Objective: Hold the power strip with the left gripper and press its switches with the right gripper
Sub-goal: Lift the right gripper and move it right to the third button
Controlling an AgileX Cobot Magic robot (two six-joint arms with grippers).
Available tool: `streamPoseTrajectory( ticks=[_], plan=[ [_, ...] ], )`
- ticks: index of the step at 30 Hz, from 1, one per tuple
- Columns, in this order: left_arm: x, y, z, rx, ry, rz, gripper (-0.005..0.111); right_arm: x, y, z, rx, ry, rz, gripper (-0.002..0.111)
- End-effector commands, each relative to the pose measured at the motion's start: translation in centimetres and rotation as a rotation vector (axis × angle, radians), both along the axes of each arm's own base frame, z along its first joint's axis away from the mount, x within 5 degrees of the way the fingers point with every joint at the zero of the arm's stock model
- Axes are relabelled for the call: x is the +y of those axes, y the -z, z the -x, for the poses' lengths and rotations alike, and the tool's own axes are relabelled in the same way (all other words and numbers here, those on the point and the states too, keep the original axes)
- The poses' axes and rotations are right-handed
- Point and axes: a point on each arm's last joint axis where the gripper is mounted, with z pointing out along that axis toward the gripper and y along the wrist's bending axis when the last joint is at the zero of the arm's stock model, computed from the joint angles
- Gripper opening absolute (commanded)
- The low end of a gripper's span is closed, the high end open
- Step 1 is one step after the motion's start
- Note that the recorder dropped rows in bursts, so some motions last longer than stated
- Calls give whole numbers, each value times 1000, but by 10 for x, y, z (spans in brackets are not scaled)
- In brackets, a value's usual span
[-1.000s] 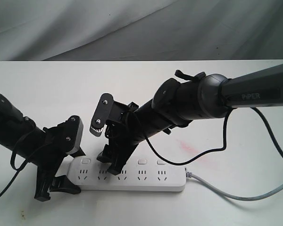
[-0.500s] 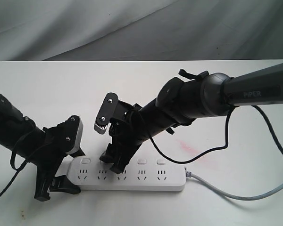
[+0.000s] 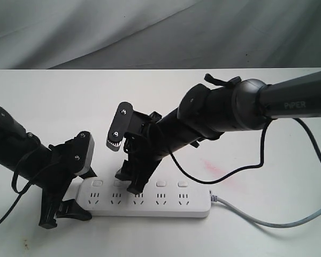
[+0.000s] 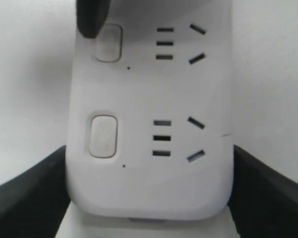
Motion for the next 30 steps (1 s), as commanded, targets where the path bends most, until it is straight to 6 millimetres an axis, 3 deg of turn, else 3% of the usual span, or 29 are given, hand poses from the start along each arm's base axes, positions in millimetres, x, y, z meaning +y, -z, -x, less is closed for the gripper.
streamPoseTrajectory(
  ticks=[1, 9, 17, 22, 30],
  plan=[
    [2, 4, -2, -24, -4, -33, 64, -2, -13, 0, -39, -8, -9, 63],
    [2, 4, -2, -26, -1, -33, 64, -4, -27, 4, -24, -15, -33, 63],
    [2, 4, -2, -26, -1, -33, 64, -29, -52, 12, 31, 19, -55, 63],
    [2, 4, -2, -25, -2, -33, 64, -48, -44, 20, 65, 49, -29, 63],
    [2, 4, -2, -24, -3, -33, 64, -39, -25, 17, 69, 37, -34, 63]
  ],
)
